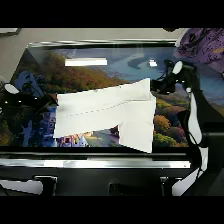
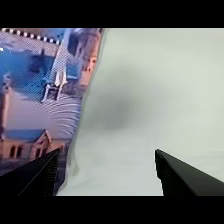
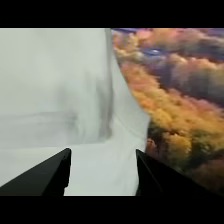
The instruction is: Fold the clothes and pants, and hang the long-sleeved shirts on hangers.
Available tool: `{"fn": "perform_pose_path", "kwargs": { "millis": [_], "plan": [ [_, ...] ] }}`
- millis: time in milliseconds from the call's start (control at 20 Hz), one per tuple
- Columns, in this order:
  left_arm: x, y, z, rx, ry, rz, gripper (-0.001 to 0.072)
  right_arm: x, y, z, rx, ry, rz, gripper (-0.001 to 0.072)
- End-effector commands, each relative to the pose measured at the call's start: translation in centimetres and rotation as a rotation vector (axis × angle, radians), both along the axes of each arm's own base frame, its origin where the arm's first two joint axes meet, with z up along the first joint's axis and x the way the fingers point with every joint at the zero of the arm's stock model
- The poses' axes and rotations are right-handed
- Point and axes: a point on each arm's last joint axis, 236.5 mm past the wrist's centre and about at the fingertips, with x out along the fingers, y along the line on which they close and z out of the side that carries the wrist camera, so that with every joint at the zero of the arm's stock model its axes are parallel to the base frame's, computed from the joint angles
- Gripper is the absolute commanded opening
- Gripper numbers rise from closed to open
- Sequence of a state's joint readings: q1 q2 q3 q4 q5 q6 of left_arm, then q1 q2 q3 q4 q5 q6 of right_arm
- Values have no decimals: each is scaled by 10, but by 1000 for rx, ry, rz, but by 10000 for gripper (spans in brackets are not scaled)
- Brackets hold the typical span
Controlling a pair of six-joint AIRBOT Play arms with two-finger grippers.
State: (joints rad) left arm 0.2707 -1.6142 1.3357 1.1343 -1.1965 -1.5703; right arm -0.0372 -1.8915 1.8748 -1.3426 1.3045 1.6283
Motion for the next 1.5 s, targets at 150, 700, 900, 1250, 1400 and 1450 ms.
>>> {"fn": "perform_pose_path", "kwargs": {
  "millis": [150,700,900,1250,1400,1450],
  "plan": [
    [-65,62,40,149,0,76,692,-95,-24,27,472,145,-2,484],
    [-128,57,17,117,30,200,666,-232,17,-69,623,417,-54,478],
    [-126,58,17,120,24,203,666,-241,20,-81,623,430,-77,478],
    [-118,63,18,136,-9,227,666,-250,47,-92,606,455,-33,475],
    [-119,63,18,136,-7,221,665,-253,62,-94,588,468,2,137],
    [-120,62,18,135,-5,219,653,-254,62,-93,590,471,0,32]
  ]
}}
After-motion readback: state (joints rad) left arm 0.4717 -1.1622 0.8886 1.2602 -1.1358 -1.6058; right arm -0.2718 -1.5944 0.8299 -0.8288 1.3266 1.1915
